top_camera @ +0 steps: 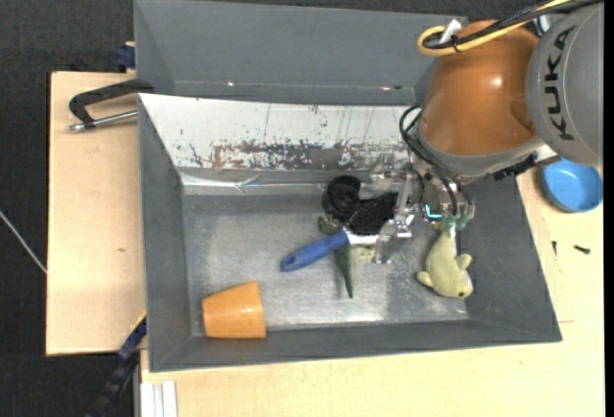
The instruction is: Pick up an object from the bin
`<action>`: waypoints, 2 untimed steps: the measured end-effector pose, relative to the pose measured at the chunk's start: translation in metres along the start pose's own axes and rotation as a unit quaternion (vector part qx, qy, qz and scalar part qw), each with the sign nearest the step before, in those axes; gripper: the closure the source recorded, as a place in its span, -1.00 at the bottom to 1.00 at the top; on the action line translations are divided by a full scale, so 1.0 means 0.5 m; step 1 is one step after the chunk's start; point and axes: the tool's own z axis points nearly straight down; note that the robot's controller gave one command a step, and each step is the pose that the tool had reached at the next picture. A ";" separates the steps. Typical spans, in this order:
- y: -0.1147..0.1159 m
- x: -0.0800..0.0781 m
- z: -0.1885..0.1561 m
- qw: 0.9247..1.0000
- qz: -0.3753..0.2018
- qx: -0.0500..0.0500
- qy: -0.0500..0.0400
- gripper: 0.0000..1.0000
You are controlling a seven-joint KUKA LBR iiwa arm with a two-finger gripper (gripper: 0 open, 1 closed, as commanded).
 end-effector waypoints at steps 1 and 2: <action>0.035 -0.036 0.205 0.996 -0.093 -0.001 -0.006 -1.00; 0.035 -0.036 0.205 0.996 -0.094 -0.002 -0.004 1.00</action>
Offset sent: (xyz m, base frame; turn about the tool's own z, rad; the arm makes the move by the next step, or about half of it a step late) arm 0.0160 0.0157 -0.1213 -0.1885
